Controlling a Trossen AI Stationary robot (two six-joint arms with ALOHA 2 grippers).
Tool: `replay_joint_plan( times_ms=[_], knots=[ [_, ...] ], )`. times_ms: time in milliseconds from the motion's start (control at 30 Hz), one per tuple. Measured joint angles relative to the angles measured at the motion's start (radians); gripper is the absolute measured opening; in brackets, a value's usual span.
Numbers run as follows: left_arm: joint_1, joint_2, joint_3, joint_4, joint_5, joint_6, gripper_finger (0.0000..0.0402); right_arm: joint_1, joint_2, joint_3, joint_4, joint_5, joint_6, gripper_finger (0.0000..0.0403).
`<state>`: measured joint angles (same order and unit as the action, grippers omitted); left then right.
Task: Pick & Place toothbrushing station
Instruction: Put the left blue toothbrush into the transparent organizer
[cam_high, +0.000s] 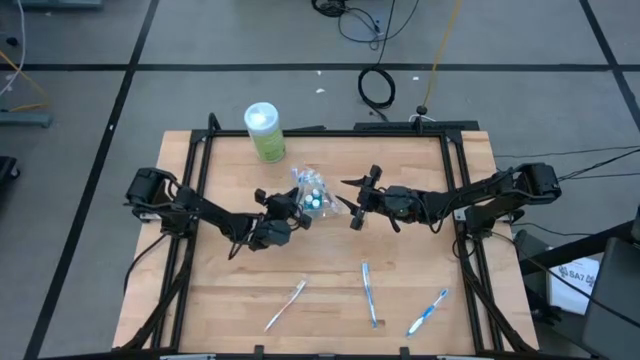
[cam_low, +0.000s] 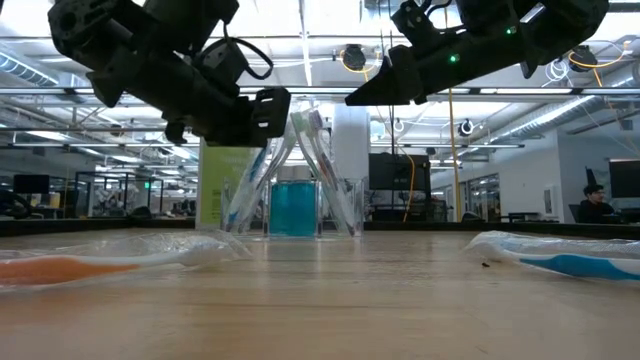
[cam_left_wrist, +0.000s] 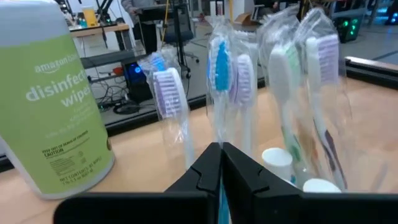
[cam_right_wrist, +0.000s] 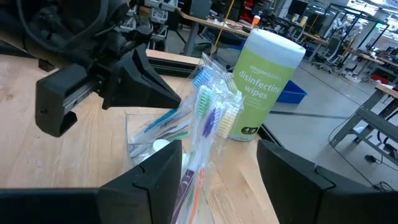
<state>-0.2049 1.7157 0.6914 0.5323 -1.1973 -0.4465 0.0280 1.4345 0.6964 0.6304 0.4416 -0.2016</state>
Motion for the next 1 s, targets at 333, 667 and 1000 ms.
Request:
replay_joint_plan(
  times_ms=[333, 667, 1000],
  knots=[
    [0.004, 0.000, 0.000, -0.013, 0.081, 0.056, 0.0033, 0.000, 0.000, 0.000, 0.000, 0.000, 0.085, 0.0201],
    [0.005, 0.000, 0.000, -0.013, 0.079, 0.024, 0.0043, 0.000, 0.000, 0.000, 0.000, -0.001, 0.085, 0.0201],
    [0.003, 0.000, 0.000, -0.007, 0.081, 0.026, 0.0138, 0.000, 0.000, 0.000, 0.000, -0.001, 0.085, 0.0201]
  ],
)
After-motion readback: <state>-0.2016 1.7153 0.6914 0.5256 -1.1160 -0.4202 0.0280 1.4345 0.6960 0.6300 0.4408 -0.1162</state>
